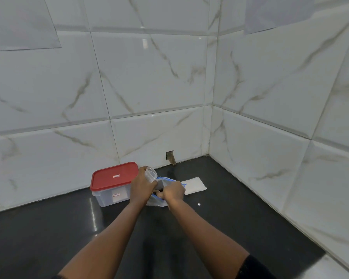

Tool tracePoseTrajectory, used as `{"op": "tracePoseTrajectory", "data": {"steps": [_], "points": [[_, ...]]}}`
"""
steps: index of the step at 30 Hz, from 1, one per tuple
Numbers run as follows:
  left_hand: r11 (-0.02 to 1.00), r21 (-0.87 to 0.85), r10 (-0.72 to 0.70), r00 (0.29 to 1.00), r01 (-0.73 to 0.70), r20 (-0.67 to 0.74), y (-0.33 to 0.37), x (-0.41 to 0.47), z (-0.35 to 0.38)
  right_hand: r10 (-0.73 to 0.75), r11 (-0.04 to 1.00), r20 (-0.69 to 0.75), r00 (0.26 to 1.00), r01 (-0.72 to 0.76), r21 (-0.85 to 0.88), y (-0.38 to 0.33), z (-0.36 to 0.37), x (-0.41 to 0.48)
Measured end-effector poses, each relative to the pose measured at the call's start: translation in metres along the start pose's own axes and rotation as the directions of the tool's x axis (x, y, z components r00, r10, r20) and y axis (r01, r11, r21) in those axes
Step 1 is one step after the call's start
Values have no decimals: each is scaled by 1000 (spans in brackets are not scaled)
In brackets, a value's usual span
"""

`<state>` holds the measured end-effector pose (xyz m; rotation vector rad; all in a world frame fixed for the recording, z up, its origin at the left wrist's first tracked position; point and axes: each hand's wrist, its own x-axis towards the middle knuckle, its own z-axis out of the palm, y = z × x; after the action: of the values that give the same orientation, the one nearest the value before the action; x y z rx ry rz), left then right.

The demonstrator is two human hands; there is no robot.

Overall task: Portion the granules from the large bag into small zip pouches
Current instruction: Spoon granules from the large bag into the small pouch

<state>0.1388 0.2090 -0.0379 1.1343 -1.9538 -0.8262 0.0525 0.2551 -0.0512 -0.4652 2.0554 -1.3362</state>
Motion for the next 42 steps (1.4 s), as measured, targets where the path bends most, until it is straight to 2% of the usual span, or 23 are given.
{"op": "tracePoseTrajectory", "data": {"steps": [4,8,14,24,30,35,39,42], "points": [[999,-47,-21,1000,20,-5,-1,2,4,-34,999,-62,997,34,-6,-1,-25,9],[997,-77,-24,999,26,24,-3,3,8,-31,998,-2,1000,31,62,-4,-49,17],[995,-96,-26,996,34,83,-5,6,8,-45,999,53,998,44,20,-15,-91,21],[997,-77,-4,995,12,100,-20,5,14,-56,998,39,998,57,-5,-37,-127,10],[998,-67,24,993,-16,119,-21,0,19,-145,989,36,989,144,35,-48,-115,-3],[994,-111,25,988,-8,149,-19,-6,18,-258,963,66,964,262,-58,-53,-97,-16],[992,-124,42,987,-23,157,-23,-9,15,-427,873,85,900,435,-221,-55,-84,-28],[990,-139,31,988,-10,154,-23,-11,13,-554,760,130,823,563,-324,-54,-77,-35]]}}
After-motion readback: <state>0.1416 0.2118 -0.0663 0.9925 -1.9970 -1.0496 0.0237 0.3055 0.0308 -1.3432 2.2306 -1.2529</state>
